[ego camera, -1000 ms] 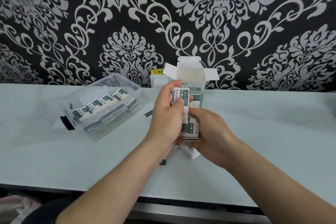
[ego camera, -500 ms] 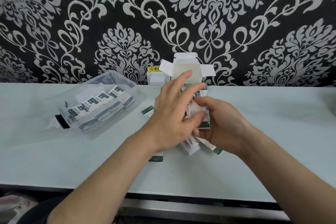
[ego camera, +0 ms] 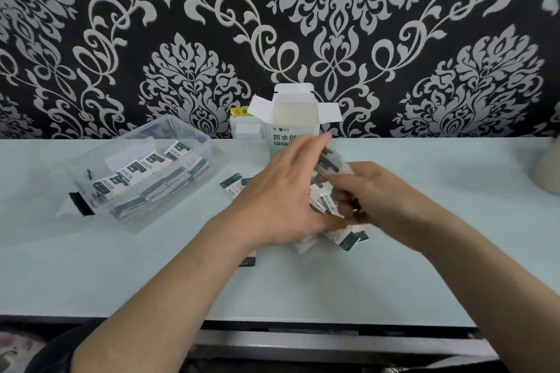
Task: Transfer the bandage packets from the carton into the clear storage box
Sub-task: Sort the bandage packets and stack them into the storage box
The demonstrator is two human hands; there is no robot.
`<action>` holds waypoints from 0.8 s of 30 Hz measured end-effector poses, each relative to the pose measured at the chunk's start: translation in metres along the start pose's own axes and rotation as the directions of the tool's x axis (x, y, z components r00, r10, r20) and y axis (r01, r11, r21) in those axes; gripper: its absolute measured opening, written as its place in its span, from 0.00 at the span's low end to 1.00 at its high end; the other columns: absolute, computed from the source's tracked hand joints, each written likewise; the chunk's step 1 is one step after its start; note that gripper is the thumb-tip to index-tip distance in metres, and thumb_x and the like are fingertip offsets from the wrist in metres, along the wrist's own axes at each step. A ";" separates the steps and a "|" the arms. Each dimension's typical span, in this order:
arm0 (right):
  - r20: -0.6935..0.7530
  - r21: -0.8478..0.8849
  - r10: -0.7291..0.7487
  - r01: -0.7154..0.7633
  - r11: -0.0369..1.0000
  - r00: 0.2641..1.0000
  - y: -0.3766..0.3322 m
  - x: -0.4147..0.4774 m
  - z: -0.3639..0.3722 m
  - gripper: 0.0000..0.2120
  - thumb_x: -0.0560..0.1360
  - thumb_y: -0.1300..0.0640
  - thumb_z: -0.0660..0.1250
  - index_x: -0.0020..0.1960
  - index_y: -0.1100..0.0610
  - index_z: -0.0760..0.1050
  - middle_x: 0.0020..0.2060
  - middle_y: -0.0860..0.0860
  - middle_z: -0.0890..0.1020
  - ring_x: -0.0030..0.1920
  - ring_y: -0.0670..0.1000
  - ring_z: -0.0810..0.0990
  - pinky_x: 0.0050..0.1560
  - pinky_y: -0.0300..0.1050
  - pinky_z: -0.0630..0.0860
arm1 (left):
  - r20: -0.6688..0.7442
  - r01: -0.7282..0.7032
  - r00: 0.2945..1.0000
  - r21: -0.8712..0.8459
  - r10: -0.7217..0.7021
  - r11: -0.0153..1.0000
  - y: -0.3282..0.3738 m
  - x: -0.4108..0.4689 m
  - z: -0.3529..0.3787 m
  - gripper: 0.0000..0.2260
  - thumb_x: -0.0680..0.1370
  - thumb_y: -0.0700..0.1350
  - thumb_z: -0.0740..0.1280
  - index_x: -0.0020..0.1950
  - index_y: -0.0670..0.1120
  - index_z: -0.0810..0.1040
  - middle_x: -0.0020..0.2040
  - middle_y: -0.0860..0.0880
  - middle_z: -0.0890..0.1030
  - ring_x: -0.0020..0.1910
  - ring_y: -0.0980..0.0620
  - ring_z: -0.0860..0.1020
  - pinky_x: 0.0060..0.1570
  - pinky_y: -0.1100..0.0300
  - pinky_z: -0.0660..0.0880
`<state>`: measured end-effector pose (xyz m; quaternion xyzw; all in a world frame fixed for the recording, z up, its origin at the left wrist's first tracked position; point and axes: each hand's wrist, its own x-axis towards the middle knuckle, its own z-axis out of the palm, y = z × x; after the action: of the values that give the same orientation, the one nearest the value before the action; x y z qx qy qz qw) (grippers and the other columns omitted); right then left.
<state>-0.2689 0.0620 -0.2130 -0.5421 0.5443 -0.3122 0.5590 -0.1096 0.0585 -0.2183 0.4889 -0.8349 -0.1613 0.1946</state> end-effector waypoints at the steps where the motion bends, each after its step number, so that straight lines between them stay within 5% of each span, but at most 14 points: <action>1: -0.065 -0.100 -0.009 0.002 0.995 0.998 0.002 0.002 -0.007 0.09 0.80 0.58 0.62 0.42 0.59 0.73 0.28 0.49 0.68 0.26 0.47 0.66 0.29 0.41 0.65 | 0.020 0.040 0.999 0.018 -0.040 0.999 -0.002 0.001 0.000 0.47 0.67 0.62 0.73 0.77 0.56 0.49 0.75 0.59 0.54 0.73 0.57 0.57 0.67 0.56 0.62; 5: -0.219 -0.521 -0.075 -0.052 0.852 0.973 0.013 0.006 -0.031 0.13 0.78 0.56 0.60 0.37 0.57 0.65 0.28 0.51 0.68 0.29 0.51 0.65 0.31 0.43 0.63 | 0.182 0.078 0.976 0.236 -0.123 0.969 -0.003 0.000 0.016 0.36 0.71 0.68 0.64 0.74 0.54 0.59 0.73 0.55 0.62 0.71 0.52 0.59 0.67 0.52 0.65; 9: -0.180 -0.664 -0.033 -0.097 0.742 0.983 0.021 0.006 -0.032 0.17 0.79 0.52 0.59 0.34 0.57 0.65 0.29 0.52 0.71 0.29 0.51 0.68 0.29 0.44 0.63 | 0.199 0.120 0.965 0.253 -0.173 0.960 -0.004 0.004 0.025 0.31 0.71 0.67 0.66 0.69 0.55 0.66 0.64 0.54 0.69 0.65 0.50 0.65 0.60 0.53 0.68; 13: -0.143 -0.589 0.056 -0.130 0.798 0.988 0.024 0.011 -0.023 0.14 0.76 0.53 0.63 0.34 0.57 0.66 0.27 0.51 0.70 0.26 0.50 0.66 0.24 0.38 0.62 | 0.155 0.203 0.961 0.162 -0.229 0.966 -0.003 0.010 0.024 0.27 0.69 0.61 0.73 0.65 0.56 0.70 0.65 0.54 0.71 0.65 0.52 0.66 0.62 0.54 0.67; 18: -0.086 -0.489 0.069 -0.103 0.866 0.994 0.024 0.017 -0.017 0.06 0.71 0.60 0.68 0.38 0.60 0.73 0.29 0.52 0.72 0.25 0.50 0.67 0.26 0.39 0.63 | 0.175 0.257 0.948 0.074 -0.266 0.964 -0.001 0.013 0.022 0.39 0.67 0.57 0.77 0.74 0.53 0.64 0.69 0.52 0.69 0.68 0.50 0.66 0.64 0.55 0.66; 24: -0.034 -0.402 0.059 -0.067 0.913 0.998 0.023 0.016 -0.016 0.06 0.72 0.63 0.69 0.37 0.60 0.74 0.28 0.53 0.73 0.24 0.49 0.66 0.25 0.39 0.63 | 0.193 0.308 0.943 -0.199 -0.271 0.930 -0.005 0.015 0.020 0.28 0.68 0.45 0.78 0.65 0.54 0.72 0.58 0.55 0.79 0.50 0.55 0.80 0.53 0.58 0.76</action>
<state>-0.2867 0.0477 -0.2364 -0.6243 0.6198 -0.1809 0.4397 -0.1222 0.0445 -0.2350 0.5667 -0.7426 -0.3218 0.1544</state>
